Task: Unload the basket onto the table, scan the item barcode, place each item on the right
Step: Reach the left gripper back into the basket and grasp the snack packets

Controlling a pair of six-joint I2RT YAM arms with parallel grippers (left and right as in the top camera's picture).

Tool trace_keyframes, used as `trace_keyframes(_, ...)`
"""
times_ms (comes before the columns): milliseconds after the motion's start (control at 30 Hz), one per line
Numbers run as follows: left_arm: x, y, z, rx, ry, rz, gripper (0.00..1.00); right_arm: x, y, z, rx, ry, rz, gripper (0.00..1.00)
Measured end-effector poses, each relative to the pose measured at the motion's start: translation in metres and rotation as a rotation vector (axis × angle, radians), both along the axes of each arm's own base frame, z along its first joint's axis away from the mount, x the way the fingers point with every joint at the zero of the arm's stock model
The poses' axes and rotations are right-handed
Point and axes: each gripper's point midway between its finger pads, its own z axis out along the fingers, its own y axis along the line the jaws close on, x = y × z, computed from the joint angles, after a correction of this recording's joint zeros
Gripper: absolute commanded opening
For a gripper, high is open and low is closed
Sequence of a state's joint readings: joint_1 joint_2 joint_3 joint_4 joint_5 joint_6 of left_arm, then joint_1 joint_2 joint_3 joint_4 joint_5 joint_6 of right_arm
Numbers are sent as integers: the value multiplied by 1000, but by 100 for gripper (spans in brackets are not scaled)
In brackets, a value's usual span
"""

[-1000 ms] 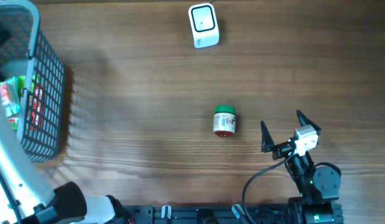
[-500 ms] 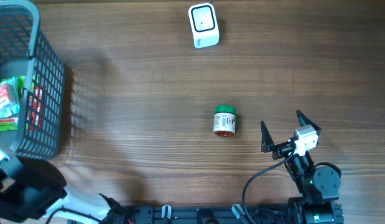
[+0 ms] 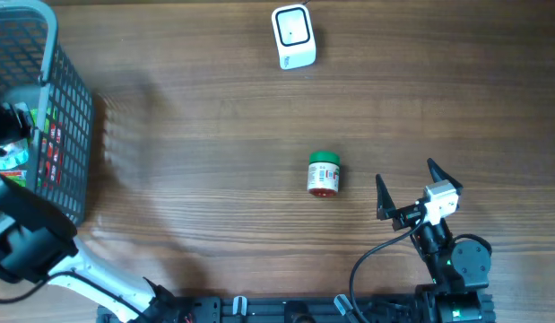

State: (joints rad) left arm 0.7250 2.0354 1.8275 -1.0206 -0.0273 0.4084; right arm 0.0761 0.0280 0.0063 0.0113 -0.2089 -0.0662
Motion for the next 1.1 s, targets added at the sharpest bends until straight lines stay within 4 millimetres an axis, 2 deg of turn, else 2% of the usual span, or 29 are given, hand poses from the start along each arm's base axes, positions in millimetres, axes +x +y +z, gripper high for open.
trace_keyframes(100, 5, 5, -14, -1, 6, -9, 100, 0, 0, 0, 0, 0, 0, 100)
trace_keyframes(233, 13, 11, -19, 16, -11, -12, 100, 0, 0, 0, 0, 0, 0, 100)
trace_keyframes(700, 14, 23, -58, 13, 44, 4, 100, 0, 0, 0, 0, 0, 0, 100)
trace_keyframes(1100, 16, 35, -61, 71, 39, 20, 100, 0, 0, 0, 0, 0, 0, 100)
